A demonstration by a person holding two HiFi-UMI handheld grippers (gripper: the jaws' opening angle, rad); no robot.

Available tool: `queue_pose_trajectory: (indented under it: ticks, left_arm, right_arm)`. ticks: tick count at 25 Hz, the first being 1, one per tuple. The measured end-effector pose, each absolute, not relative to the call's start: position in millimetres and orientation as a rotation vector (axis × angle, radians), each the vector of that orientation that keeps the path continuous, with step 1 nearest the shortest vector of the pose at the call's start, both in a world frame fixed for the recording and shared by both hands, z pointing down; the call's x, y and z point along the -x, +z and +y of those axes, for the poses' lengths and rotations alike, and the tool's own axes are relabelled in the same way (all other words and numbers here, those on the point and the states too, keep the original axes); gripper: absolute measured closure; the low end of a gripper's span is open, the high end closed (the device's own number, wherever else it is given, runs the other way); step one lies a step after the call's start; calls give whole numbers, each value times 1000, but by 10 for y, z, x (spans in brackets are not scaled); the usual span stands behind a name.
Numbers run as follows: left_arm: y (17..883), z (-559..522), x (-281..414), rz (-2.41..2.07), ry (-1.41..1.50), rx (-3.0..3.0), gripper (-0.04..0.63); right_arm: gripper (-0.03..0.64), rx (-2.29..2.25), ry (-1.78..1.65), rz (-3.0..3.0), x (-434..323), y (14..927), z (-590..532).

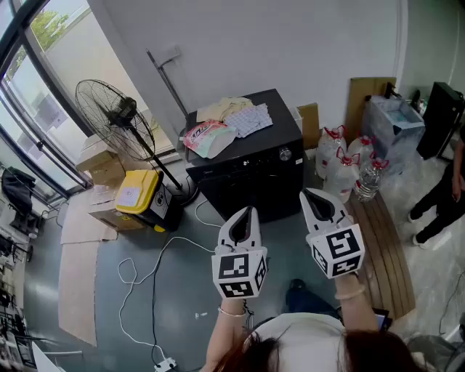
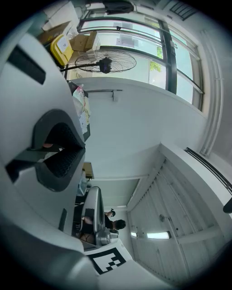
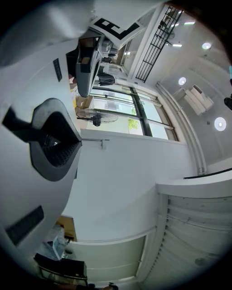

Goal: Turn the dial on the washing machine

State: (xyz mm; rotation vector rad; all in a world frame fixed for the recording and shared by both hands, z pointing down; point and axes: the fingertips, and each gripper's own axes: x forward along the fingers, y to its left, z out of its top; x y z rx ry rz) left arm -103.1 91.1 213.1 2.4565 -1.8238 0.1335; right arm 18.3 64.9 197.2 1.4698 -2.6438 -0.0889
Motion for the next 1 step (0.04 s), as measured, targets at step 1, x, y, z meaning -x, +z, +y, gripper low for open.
queue_pose_trajectory:
  ticks: [1]
  left_arm:
    - [2128,884,1034,-1824,136,-2456,580]
  right_arm:
    - [591,-1469,-88,-2643,-182,1971,621]
